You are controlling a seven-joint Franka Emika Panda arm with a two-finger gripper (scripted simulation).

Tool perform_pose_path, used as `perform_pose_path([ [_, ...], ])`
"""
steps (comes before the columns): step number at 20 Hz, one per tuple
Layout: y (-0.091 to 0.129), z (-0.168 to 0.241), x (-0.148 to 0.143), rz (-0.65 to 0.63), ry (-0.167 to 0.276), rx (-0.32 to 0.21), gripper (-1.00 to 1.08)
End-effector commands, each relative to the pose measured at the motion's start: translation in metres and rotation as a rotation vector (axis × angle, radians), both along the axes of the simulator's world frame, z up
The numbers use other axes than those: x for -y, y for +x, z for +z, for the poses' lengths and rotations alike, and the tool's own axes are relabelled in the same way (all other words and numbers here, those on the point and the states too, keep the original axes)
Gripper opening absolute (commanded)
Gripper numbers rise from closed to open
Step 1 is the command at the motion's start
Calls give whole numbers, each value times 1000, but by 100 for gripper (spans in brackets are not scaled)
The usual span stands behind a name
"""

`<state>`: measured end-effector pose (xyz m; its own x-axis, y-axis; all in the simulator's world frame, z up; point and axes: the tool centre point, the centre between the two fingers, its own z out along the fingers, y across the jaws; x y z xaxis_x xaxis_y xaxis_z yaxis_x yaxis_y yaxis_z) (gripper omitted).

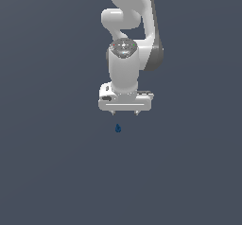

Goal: Pick up the object and move it to a goal position.

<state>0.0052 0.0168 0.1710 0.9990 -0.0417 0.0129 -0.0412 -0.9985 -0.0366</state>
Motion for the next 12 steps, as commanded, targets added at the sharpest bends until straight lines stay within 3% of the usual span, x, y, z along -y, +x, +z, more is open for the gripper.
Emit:
perform_pose_path([
  [1, 0, 0, 0, 0, 0, 0, 100],
  [12, 8, 13, -26, 5, 36, 34, 100],
])
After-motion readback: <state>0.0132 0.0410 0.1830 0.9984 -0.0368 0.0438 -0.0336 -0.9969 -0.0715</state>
